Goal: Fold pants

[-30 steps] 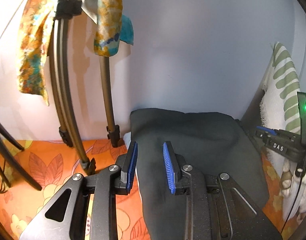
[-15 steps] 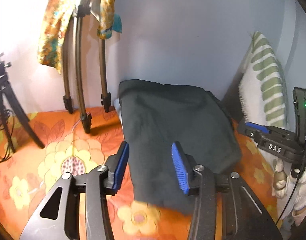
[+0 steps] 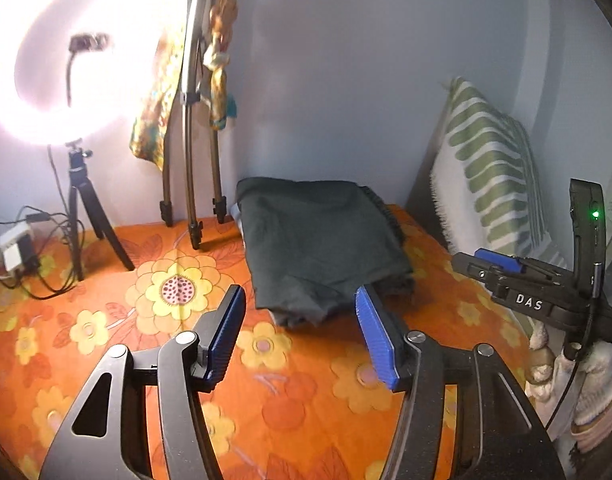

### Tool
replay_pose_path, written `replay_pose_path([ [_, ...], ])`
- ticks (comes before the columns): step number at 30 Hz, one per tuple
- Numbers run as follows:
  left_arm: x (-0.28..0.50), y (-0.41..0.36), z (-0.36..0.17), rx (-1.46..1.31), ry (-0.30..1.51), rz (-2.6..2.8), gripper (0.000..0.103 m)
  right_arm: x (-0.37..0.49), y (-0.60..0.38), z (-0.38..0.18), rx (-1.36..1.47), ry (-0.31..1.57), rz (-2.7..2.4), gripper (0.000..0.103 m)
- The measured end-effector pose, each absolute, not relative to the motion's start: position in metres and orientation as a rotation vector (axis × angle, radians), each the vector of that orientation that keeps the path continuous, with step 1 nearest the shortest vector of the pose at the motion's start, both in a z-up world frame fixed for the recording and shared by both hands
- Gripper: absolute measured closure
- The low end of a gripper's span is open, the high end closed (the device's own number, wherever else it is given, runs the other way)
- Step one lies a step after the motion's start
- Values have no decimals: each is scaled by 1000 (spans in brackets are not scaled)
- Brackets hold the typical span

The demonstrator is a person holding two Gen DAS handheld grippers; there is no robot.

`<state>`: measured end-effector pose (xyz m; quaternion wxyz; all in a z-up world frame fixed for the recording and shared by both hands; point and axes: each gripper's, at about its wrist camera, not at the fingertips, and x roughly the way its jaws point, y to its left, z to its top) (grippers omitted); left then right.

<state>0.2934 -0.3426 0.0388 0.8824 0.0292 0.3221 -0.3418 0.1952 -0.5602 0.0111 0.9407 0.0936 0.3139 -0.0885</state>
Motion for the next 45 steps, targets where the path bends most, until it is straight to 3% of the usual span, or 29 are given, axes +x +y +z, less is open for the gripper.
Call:
replay_pose_path([
  [10,228,-312,51,76,618,-746,31,126,-502,30,105,567,-217,26],
  [17,206,-289,36,58,639,-743,28,95,-475,25,115,536,-286,10],
  [24,198,-276,21,83,637,-730,28,82,-459,12,110,534,-364,3],
  [45,193,-268,5,132,680,-660,27,91,-449,8,115,514,-340,2],
])
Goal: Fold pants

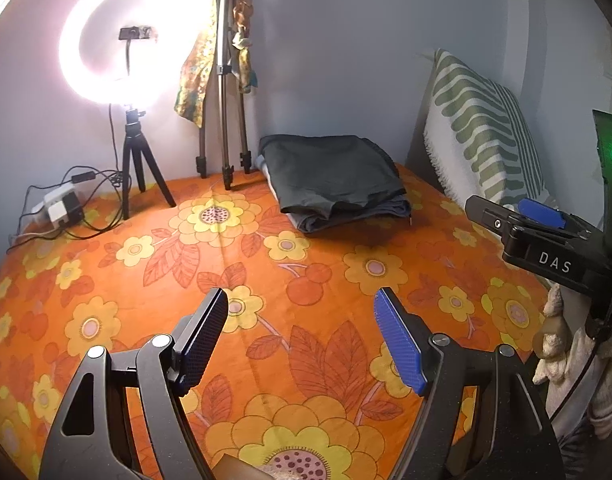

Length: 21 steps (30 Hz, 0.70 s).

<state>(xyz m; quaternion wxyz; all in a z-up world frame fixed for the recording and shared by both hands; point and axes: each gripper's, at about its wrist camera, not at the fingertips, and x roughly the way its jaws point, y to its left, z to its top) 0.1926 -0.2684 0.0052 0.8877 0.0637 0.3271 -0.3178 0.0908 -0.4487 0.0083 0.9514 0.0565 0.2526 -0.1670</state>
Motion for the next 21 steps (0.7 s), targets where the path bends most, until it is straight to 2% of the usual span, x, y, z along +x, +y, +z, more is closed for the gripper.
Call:
replay_pose_path([
  [21,188,-272,9,149,663,-654,27,89,-446,4,104,525,-339,2],
])
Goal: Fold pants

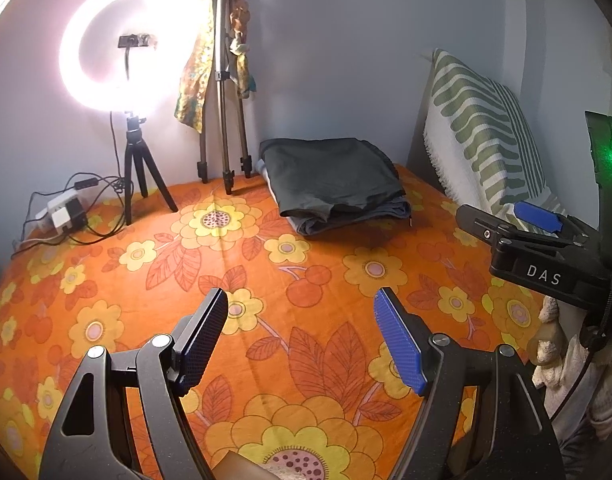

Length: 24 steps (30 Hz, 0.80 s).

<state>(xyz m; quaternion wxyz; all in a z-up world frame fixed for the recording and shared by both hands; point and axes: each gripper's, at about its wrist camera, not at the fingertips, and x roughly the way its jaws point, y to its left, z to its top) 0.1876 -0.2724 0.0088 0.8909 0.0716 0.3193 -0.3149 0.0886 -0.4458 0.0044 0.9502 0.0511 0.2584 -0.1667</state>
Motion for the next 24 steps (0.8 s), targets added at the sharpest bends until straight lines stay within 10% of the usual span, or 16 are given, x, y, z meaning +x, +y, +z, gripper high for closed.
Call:
replay_pose_path([
  [24,186,-273,10,157,656,-656,27,89,-446,2,107,529,-335,2],
])
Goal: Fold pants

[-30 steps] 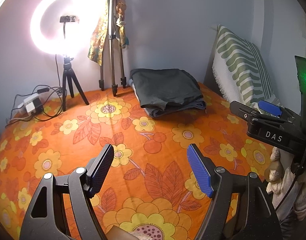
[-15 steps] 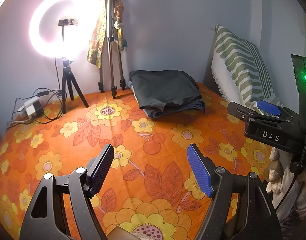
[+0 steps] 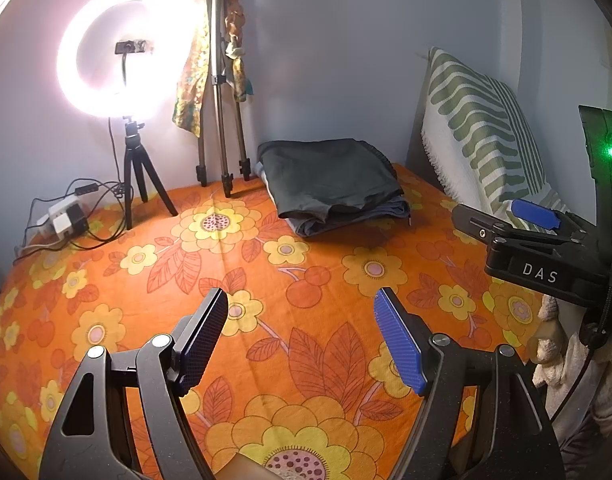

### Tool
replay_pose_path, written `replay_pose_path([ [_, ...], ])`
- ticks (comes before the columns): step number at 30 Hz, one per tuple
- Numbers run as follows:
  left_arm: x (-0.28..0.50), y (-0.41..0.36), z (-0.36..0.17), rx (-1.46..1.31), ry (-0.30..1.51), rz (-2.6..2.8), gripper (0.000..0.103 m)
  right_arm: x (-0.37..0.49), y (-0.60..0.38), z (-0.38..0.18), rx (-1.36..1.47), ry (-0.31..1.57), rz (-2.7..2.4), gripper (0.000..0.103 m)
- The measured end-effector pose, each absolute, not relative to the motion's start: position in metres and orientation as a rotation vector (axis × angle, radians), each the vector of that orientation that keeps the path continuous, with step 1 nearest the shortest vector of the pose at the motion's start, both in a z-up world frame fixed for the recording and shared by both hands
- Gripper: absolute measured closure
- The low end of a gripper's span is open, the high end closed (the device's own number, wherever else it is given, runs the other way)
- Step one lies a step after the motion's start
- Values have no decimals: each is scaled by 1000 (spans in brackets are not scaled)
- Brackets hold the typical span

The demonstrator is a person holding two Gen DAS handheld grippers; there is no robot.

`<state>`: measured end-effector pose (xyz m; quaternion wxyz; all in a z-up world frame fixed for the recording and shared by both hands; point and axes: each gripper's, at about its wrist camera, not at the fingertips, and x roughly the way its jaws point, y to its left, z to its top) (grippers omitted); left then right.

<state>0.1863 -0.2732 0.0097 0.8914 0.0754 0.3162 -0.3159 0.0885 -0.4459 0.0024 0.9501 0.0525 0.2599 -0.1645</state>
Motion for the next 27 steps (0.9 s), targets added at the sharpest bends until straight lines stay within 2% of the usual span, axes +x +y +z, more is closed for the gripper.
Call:
replay_pose_path([
  [27,190,-265,10,164,646,-660,27,89,-444,0,107,534,-335,2],
])
